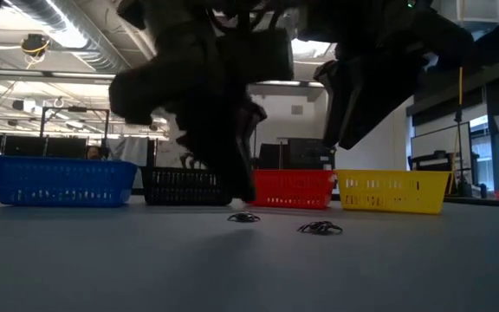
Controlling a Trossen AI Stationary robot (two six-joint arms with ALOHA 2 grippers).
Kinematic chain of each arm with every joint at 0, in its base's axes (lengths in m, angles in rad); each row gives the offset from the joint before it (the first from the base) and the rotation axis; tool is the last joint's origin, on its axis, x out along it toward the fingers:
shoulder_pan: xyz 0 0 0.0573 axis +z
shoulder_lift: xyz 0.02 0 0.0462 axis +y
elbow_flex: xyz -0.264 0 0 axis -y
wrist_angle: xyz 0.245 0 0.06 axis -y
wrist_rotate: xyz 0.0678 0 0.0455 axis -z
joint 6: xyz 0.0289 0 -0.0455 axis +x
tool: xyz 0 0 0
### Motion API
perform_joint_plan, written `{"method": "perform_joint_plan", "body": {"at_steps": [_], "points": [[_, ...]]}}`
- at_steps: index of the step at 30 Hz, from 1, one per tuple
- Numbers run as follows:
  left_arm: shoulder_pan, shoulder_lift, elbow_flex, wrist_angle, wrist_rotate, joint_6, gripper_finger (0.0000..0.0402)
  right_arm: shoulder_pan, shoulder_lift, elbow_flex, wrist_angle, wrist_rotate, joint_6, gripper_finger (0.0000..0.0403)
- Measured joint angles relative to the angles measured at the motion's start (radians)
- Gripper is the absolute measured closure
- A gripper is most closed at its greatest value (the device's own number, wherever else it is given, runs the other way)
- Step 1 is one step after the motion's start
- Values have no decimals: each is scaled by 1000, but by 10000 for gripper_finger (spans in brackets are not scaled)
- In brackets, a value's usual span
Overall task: Sort Halloween decoration
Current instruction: Put the black spider toy into the black bin
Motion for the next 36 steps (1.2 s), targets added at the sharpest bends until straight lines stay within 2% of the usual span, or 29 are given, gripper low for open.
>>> {"method": "perform_joint_plan", "body": {"at_steps": [7, 14, 22, 29, 36], "points": [[1, -27, 1, -6, 54, -88, 401, 0, 0, 0, 20, -82, 0, 221], [-13, -95, 2, -51, 85, -105, 401, 0, 0, -1, 110, -90, -1, 221], [-80, -213, 2, -172, -41, -155, 402, 0, 24, 0, 210, -240, -100, 221], [-155, -250, -72, -128, -104, -257, 401, 0, 100, 0, 270, -313, -185, 221], [-185, -252, -106, -62, -140, -288, 401, 0, 176, 0, 290, -324, -262, 221]]}}
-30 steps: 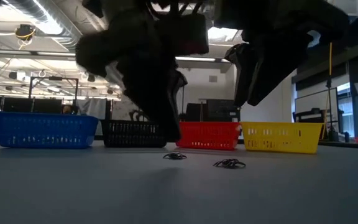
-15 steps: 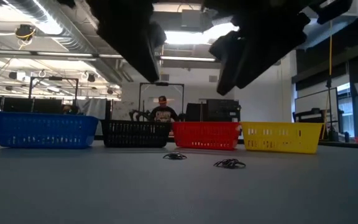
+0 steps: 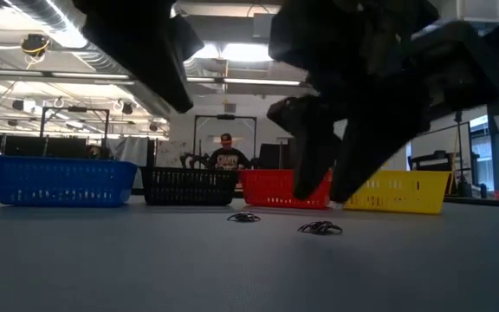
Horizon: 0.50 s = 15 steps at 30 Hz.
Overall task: Sort Halloween decoration
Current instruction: Put the black spider toy into the black bin
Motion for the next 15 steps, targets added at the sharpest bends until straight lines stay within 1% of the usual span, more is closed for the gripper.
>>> {"method": "perform_joint_plan", "body": {"at_steps": [9, 15], "points": [[2, 0, -3, 34, -2, 0, 401, 0, 61, 1, 5, 10, -26, 221], [2, 0, -3, 37, -2, 0, 401, 0, 74, 4, 4, 27, -26, 221]]}}
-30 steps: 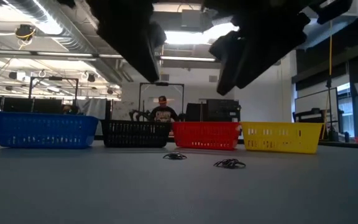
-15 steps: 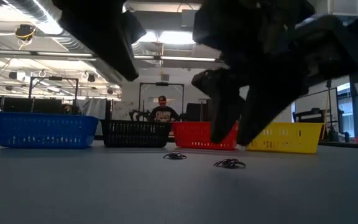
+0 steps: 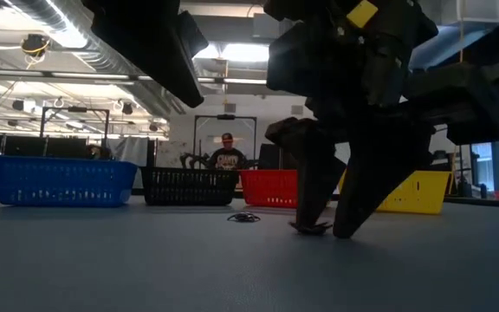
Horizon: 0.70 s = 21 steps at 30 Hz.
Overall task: Sort Halloween decoration
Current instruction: Put the black spider toy into the black bin
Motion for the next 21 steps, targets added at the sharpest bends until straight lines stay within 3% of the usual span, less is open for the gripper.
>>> {"method": "perform_joint_plan", "body": {"at_steps": [21], "points": [[0, 0, 0, 6, 0, 0, 401, 0, -2, -3, 17, -1, 24, 221]]}}
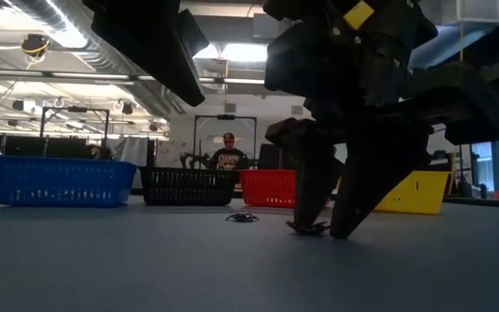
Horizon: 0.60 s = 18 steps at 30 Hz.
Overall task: Sort Halloween decoration
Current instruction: Put the black spider toy into the black bin
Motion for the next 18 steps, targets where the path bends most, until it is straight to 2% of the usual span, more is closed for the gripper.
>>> {"method": "perform_joint_plan", "body": {"at_steps": [13, 18], "points": [[0, 0, 0, 8, 0, 0, 402, 0, -25, -2, -46, -6, 38, 221], [0, 1, 0, 8, 2, 0, 402, 0, -25, 29, -85, -9, 101, 221]]}}
